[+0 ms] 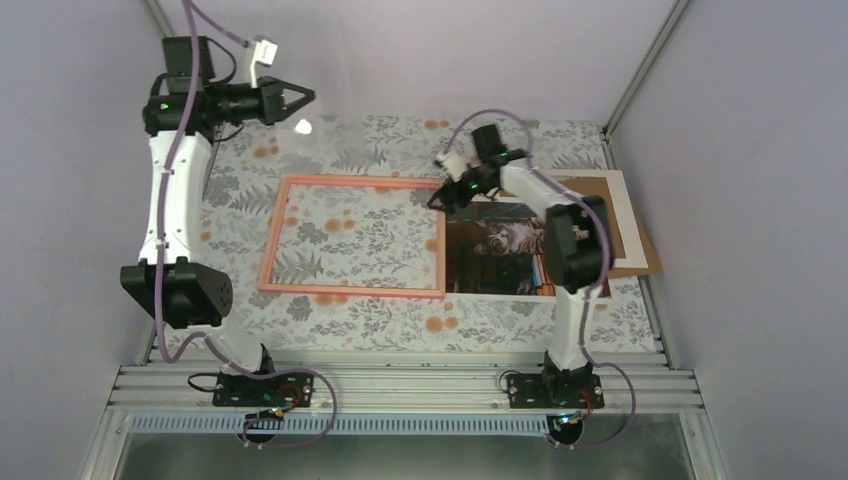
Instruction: Put the photo into the frame
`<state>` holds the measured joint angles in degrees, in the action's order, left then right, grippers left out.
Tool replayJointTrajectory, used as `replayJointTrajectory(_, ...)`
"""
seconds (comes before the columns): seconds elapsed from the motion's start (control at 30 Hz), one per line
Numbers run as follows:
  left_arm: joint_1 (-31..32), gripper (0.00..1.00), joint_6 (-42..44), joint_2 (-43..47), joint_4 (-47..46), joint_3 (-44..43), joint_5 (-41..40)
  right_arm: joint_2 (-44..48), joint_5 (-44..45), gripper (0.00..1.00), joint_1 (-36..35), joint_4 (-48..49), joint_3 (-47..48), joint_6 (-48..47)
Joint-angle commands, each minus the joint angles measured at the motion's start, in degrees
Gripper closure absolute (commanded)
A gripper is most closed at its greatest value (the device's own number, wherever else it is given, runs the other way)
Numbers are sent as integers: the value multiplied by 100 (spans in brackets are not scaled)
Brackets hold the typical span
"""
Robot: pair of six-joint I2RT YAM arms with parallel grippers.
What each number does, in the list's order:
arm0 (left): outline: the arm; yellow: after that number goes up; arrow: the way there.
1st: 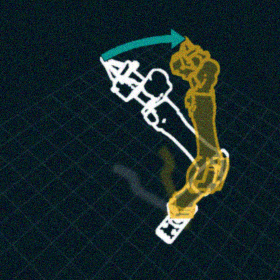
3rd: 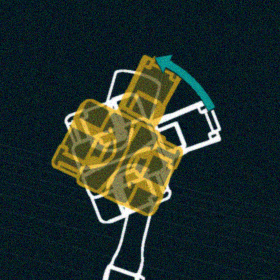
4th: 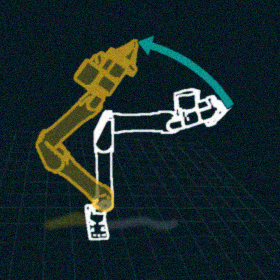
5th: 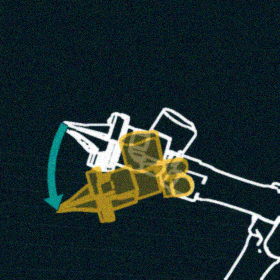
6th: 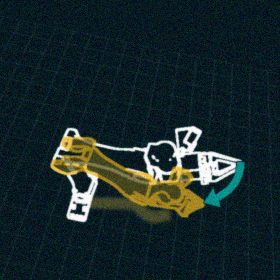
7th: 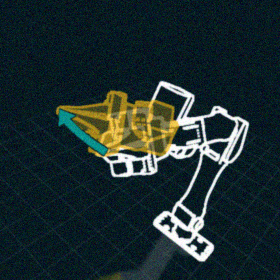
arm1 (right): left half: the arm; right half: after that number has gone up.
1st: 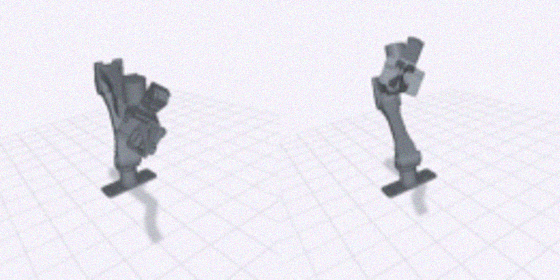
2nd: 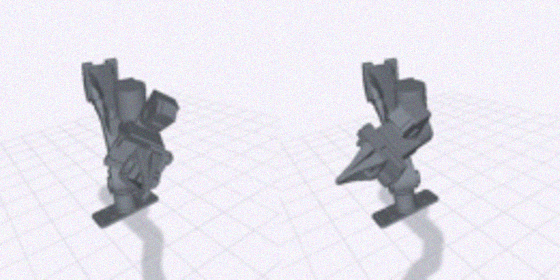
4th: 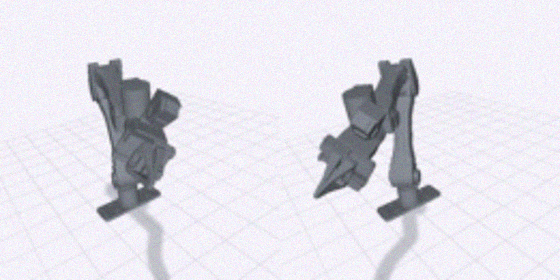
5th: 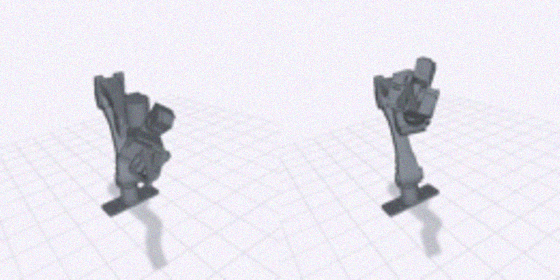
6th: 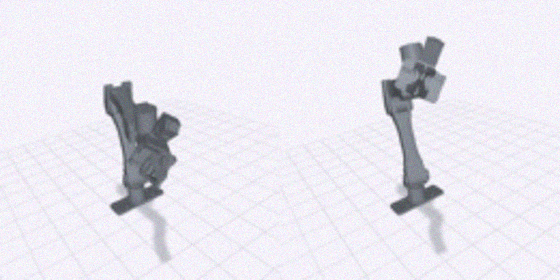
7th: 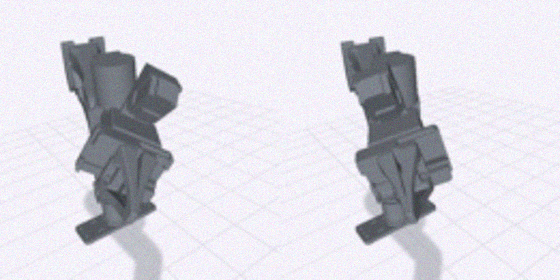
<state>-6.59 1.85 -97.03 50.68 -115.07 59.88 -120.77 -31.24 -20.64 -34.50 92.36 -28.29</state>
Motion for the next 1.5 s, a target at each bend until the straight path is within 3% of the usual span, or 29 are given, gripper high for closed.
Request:
replayJointTrajectory(0.0,621,98,-709,133,-612,-4,1144,1257,-840,10,1053,-342,-470,505)
replayJointTrajectory(0.2,1420,98,-2481,517,-2090,1451,2210,1874,-677,10,2723,-433,-1345,878)
replayJointTrajectory(0.37,1486,98,-2059,597,-1888,2810,2060,2192,-604,6,3525,-290,-1854,1254)
replayJointTrajectory(0.5,1463,98,-1181,467,-1297,3791,1275,2419,-558,6,3550,-237,-2128,1278)
replayJointTrajectory(0.7,1234,97,-859,252,-1734,5173,146,2365,-755,8,3451,-192,-2347,1361)
replayJointTrajectory(0.83,863,98,-838,-56,-2114,5457,-305,2293,-790,9,3208,-211,-2371,1294)
replayJointTrajectory(0.97,822,98,-494,-373,-1961,5373,-632,2250,-790,13,2820,-232,-2420,1167)
replayJointTrajectory(1.47,597,98,172,-1073,-1277,4762,-1531,2074,-661,14,1868,-276,-2335,951)
